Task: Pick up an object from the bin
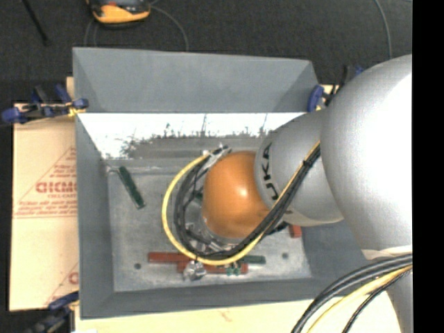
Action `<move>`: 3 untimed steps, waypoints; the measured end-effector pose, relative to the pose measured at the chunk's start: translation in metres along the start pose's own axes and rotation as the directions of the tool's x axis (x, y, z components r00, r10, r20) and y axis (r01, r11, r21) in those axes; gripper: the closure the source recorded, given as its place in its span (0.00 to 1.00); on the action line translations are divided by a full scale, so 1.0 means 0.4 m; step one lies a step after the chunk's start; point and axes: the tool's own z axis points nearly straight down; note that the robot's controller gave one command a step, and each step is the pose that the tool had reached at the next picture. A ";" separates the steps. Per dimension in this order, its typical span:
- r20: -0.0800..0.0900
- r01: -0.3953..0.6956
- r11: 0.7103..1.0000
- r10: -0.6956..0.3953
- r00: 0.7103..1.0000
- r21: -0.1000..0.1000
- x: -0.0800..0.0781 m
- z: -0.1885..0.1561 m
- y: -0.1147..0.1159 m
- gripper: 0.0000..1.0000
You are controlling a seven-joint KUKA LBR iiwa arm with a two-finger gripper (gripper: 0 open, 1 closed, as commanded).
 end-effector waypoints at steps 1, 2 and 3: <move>0.000 -0.001 1.000 0.001 1.000 0.000 0.000 0.000 0.000 1.00; -0.007 0.009 1.000 -0.009 1.000 0.002 -0.010 -0.108 -0.007 1.00; 0.000 -0.018 1.000 0.018 1.000 0.000 0.011 -0.223 0.006 1.00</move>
Offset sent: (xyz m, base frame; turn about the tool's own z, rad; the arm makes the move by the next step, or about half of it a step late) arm 0.0169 -0.0027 0.1140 -0.0217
